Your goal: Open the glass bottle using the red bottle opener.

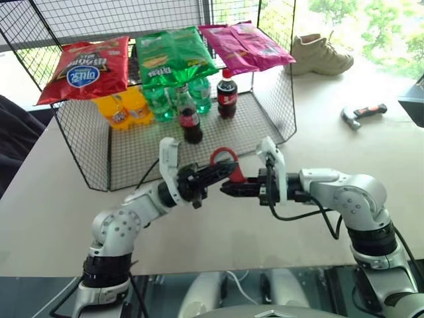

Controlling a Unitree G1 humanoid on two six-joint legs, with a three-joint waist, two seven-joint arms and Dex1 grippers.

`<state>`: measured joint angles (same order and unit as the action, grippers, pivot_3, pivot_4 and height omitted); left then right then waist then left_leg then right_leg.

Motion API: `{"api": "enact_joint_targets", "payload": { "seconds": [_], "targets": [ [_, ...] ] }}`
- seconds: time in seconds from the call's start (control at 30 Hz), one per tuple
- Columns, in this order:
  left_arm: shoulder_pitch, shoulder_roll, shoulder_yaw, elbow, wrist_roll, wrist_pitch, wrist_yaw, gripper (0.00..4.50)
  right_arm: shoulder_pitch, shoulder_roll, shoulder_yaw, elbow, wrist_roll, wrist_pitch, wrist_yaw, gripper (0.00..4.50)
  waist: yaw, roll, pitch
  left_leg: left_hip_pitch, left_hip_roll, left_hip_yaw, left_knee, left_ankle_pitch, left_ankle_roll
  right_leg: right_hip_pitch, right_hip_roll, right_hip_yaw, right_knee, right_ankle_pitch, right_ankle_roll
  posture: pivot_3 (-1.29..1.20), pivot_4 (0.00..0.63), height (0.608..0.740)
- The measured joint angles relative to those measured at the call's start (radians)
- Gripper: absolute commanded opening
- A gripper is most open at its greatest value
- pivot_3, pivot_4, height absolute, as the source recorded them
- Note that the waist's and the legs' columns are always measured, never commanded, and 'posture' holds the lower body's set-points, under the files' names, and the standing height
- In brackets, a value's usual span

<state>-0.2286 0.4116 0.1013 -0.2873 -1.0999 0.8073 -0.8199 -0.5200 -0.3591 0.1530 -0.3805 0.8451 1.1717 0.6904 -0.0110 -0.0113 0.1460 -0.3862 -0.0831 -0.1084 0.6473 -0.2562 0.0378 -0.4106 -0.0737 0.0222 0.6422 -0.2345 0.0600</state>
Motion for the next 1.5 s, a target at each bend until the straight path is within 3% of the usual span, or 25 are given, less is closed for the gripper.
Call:
{"api": "enact_joint_targets", "payload": {
  "seconds": [0.3,0.37,0.4,0.63,0.8,0.93,1.1,1.27,1.5],
  "targets": [
    [0.000,-0.006,-0.011,0.007,0.007,0.004,-0.004,0.00,0.000,-0.020,0.015,-0.005,0.001,0.001,0.000,0.03,0.000,0.000,0.000,0.000,0.000,0.000,0.000,0.000,0.000,0.000,0.000,0.000,0.000,0.000,0.000,0.00,0.150,0.740],
    [0.000,-0.006,-0.011,0.010,0.007,0.004,-0.005,0.71,0.000,-0.018,0.015,-0.005,0.001,0.002,-0.003,0.00,0.000,0.000,0.000,0.000,0.000,0.000,0.000,0.000,0.000,0.000,0.000,0.000,0.000,0.000,0.000,0.00,0.150,0.740],
    [0.000,-0.006,-0.011,0.012,0.009,0.003,-0.007,0.83,0.000,-0.017,0.016,-0.005,0.001,0.003,-0.006,0.00,0.000,0.000,0.000,0.000,0.000,0.000,0.000,0.000,0.000,0.000,0.000,0.000,0.000,0.000,0.000,0.00,0.150,0.740],
    [0.023,-0.010,0.021,0.028,0.056,-0.045,0.013,4.06,0.035,-0.030,0.037,-0.012,0.006,0.028,-0.020,0.00,0.001,0.000,0.000,-0.001,0.000,0.000,0.000,0.000,0.000,-0.001,-0.001,0.002,0.000,0.000,0.000,0.00,0.150,0.740],
    [0.033,-0.008,0.054,0.024,0.042,-0.046,0.019,4.06,0.070,-0.039,0.005,-0.011,0.009,0.022,-0.044,0.00,0.001,0.000,0.000,-0.001,0.000,-0.001,0.000,0.000,0.000,-0.001,-0.001,0.002,-0.001,0.000,0.000,0.00,0.150,0.740],
    [0.105,0.004,0.093,0.021,0.038,-0.048,0.041,4.06,0.140,-0.088,-0.116,0.031,-0.051,-0.051,-0.095,0.00,0.003,0.000,0.000,-0.002,0.000,0.000,0.000,0.000,0.000,-0.001,-0.001,0.002,-0.001,0.000,0.000,0.00,0.150,0.740],
    [0.126,-0.012,0.121,-0.008,0.093,-0.129,0.089,4.06,0.211,-0.062,-0.202,0.014,-0.063,-0.177,-0.109,0.00,0.004,0.000,0.000,-0.003,0.000,0.000,0.000,0.000,0.000,-0.001,-0.001,0.003,-0.001,0.000,0.000,0.00,0.150,0.740],
    [0.061,-0.059,0.170,0.096,0.357,-0.437,0.186,4.06,0.298,-0.020,-0.239,-0.022,-0.070,-0.195,-0.201,0.00,0.014,0.000,0.000,-0.003,0.000,0.000,0.000,0.000,0.000,-0.001,-0.001,0.003,-0.001,0.000,0.000,0.00,0.150,0.740],
    [-0.155,-0.106,0.157,0.284,0.565,-0.677,0.261,4.06,0.294,0.016,-0.227,-0.035,-0.106,-0.242,-0.266,0.00,0.027,-0.001,0.000,-0.005,-0.001,-0.001,0.001,0.000,-0.001,-0.002,0.001,-0.002,-0.001,0.001,0.000,0.00,0.150,0.740]
  ]
}}
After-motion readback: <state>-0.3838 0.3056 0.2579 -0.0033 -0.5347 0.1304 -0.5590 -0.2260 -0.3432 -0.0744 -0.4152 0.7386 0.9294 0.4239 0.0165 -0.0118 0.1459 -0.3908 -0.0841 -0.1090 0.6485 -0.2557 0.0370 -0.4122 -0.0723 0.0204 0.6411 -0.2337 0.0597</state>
